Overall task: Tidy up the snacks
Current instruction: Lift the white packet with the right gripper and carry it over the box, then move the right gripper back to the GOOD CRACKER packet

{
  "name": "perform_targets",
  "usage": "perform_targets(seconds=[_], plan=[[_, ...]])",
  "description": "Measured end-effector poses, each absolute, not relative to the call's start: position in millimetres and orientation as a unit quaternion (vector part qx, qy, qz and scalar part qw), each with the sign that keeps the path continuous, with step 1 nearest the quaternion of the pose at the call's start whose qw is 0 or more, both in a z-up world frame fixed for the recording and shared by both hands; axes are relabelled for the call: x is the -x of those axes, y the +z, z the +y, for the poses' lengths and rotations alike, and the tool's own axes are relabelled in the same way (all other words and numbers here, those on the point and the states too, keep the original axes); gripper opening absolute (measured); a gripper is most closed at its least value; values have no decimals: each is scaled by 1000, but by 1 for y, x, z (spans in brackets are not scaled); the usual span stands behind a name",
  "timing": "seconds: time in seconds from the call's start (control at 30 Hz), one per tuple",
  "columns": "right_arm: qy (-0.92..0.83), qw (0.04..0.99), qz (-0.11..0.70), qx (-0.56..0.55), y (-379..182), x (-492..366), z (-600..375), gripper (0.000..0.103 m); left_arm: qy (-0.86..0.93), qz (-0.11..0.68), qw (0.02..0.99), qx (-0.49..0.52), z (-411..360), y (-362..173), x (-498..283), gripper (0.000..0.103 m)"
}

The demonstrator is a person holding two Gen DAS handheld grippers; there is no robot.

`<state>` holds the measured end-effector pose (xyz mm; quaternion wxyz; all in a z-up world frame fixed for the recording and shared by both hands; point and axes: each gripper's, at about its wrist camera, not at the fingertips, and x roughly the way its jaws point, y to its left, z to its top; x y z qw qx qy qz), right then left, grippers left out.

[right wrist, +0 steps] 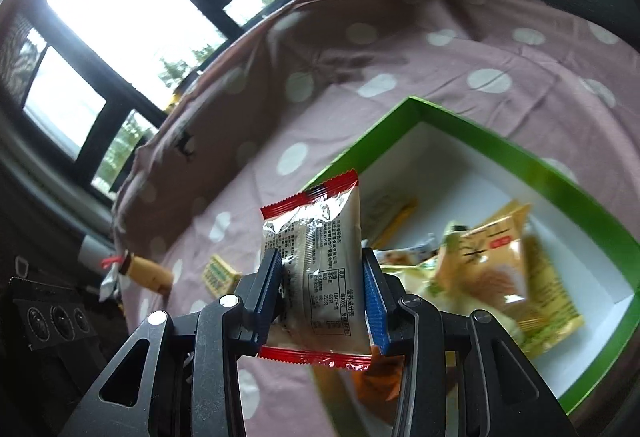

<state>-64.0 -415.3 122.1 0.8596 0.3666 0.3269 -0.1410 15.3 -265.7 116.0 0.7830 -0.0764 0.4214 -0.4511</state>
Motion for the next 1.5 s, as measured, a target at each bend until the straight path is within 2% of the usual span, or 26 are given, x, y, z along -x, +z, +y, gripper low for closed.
perform_targets(seconds=[0.17,0.3,0.37,0.4,0.47,0.53,0.63,0.8,0.93,1.23,1.43,1.5], plan=[[-172,852,334,-365,118,68,-424,42,-463,440,765,82,-279,110,-19,18],[-202,861,326,-335,129,69,-420,45,-449,442,773,74,-268,116,-27,23],[-206,870,312,-321,138,73,-417,56,-433,438,784,79,-253,121,-33,32],[-203,877,303,-313,144,73,-412,58,-423,435,790,83,-243,125,-37,36],[-193,886,295,-300,154,69,-404,59,-389,424,812,98,-214,138,-49,56],[-177,895,293,-287,163,60,-393,59,-352,411,832,118,-184,148,-63,68],[-142,906,298,-264,178,39,-371,59,-285,405,857,141,-142,158,-83,75],[-79,920,316,-218,195,-12,-330,59,-205,401,874,182,-87,158,-115,75],[-56,921,346,-171,186,-62,-300,59,-179,421,864,211,-65,135,-140,74],[30,866,447,-222,89,-159,-277,59,-177,477,830,226,-69,65,-174,71],[54,855,456,-240,49,-178,-268,59,-196,481,825,224,-78,37,-177,69],[56,852,465,-233,39,-183,-267,57,-196,487,820,229,-81,31,-180,64]])
